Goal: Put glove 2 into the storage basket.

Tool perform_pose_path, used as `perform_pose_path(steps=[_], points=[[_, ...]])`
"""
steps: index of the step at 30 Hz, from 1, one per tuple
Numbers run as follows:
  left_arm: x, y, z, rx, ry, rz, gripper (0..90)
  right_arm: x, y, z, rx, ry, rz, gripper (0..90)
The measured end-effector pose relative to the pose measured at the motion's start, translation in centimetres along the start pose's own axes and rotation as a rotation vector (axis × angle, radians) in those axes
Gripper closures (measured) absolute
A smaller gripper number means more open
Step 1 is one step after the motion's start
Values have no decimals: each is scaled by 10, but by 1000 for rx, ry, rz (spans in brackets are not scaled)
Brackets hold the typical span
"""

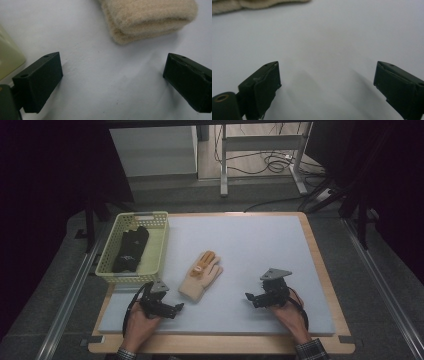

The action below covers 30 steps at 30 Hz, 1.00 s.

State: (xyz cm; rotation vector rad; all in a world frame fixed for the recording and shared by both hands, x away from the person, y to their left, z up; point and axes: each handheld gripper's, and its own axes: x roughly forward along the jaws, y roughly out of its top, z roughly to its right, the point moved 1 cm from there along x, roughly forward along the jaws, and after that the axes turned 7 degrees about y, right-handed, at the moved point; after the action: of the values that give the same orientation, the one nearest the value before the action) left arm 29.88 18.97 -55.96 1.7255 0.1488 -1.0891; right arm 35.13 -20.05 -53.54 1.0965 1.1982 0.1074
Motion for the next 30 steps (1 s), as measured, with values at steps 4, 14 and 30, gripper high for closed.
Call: perform_pose_path(steps=[4, 14, 30], points=[[0, 0, 0, 1, 1, -1, 25, 0, -5, 8, 26, -7, -3, 49], [0, 0, 0, 2, 2, -3, 23, 3, -5, 6, 4, -26, -33, 47], [-2, 4, 4, 10, -11, -16, 51, 3, -6, 6, 4, -27, -31, 48]])
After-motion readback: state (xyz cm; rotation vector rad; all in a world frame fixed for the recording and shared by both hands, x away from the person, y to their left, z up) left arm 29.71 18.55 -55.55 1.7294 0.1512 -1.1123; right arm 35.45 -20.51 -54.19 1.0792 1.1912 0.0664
